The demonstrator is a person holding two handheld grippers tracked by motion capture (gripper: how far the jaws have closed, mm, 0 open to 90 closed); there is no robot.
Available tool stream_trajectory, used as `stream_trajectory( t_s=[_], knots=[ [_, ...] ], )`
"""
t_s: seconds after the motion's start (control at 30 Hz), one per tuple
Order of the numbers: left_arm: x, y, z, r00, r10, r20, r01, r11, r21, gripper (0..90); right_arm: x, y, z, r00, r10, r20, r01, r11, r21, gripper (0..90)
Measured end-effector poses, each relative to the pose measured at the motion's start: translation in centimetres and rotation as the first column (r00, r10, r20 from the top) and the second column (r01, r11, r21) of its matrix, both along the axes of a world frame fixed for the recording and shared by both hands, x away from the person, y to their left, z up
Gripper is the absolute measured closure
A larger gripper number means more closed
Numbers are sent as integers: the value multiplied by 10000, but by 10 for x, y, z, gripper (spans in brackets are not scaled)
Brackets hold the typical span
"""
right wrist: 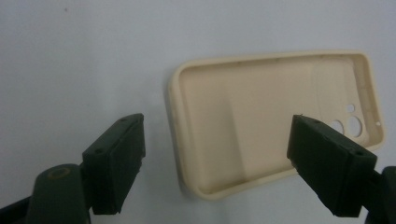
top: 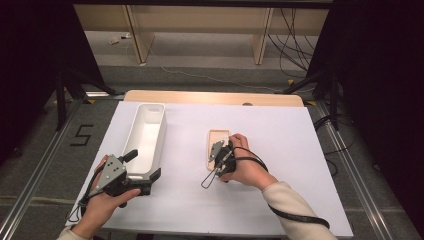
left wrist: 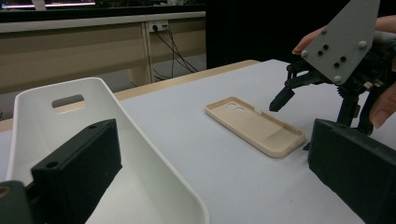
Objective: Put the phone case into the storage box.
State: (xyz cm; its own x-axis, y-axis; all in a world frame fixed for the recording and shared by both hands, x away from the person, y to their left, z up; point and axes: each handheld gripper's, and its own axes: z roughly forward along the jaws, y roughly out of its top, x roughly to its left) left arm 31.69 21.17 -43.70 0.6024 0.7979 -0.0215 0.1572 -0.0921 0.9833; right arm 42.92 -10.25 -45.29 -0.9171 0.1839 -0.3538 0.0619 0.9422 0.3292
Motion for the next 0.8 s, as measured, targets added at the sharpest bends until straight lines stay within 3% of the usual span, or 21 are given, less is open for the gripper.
stream_trajectory(
  t_s=[0.4,0.57,0.67,0.8],
  knots=[
    [0,0,0,10000,-26,27,26,10000,10,29,8,5,-5,9997,227,0,-227,9971,-733,219],
    [0,-1,0,10000,-43,11,43,10000,-22,29,10,10,-4,9998,214,-62,-220,9937,-1097,225],
    [0,-1,0,10000,-61,30,60,10000,8,30,13,14,-4,9986,528,3,-522,9883,-1435,231],
    [0,-1,0,10000,-70,25,70,10000,-29,30,14,18,-7,9990,422,-158,-442,9856,-1632,234]
  ],
)
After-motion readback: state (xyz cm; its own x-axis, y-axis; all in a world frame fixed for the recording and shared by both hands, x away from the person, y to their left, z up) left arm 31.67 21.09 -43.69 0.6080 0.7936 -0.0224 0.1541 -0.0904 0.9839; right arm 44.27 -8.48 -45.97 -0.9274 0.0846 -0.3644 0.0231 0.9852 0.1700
